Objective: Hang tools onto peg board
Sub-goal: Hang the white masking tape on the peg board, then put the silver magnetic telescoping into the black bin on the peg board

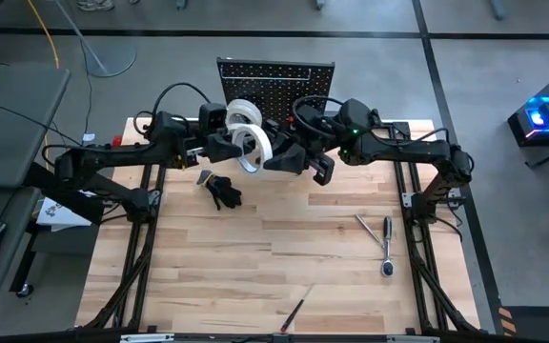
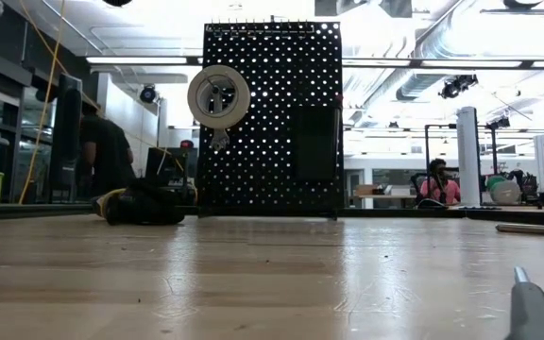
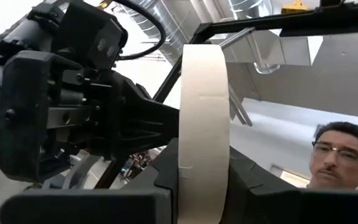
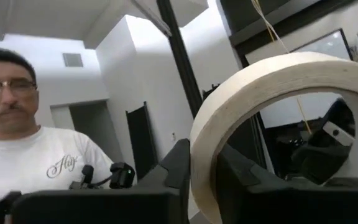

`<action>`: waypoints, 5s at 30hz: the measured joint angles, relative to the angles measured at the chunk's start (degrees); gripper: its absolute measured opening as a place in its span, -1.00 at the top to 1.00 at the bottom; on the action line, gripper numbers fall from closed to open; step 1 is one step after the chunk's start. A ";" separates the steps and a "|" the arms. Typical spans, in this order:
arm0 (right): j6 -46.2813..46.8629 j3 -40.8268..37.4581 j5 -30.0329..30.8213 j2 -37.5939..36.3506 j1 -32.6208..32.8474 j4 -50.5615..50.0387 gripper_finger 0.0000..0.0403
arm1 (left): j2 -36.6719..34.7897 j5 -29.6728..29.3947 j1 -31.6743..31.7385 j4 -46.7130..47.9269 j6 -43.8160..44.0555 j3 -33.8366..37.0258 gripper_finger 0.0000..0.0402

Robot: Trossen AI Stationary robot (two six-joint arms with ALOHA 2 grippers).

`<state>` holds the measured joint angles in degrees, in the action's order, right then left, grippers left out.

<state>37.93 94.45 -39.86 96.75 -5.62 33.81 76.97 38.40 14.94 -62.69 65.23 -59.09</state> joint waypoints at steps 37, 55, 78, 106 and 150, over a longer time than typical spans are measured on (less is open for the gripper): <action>-23.55 -0.26 30.94 -23.64 -2.46 -44.20 0.17 | -14.48 -2.80 20.05 94.11 -67.07 0.32 0.72; -21.30 -0.13 35.54 -22.58 -0.80 -47.48 0.17 | -9.75 -12.23 26.45 88.07 -83.92 0.02 0.72; -20.00 -0.02 36.68 -22.80 0.56 -47.37 0.17 | -9.64 -21.36 27.50 86.72 -90.40 -0.11 0.03; -16.67 -0.02 41.91 -22.79 0.80 -70.33 0.17 | -18.79 -21.13 21.15 95.81 -69.11 -0.02 0.01; 13.97 -55.28 36.71 -4.19 9.02 -82.97 0.54 | -16.18 -24.09 -2.42 82.04 -47.27 0.01 0.01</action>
<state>51.90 39.18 -3.15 92.56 3.41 -49.15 60.79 14.31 12.51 19.35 17.96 -59.08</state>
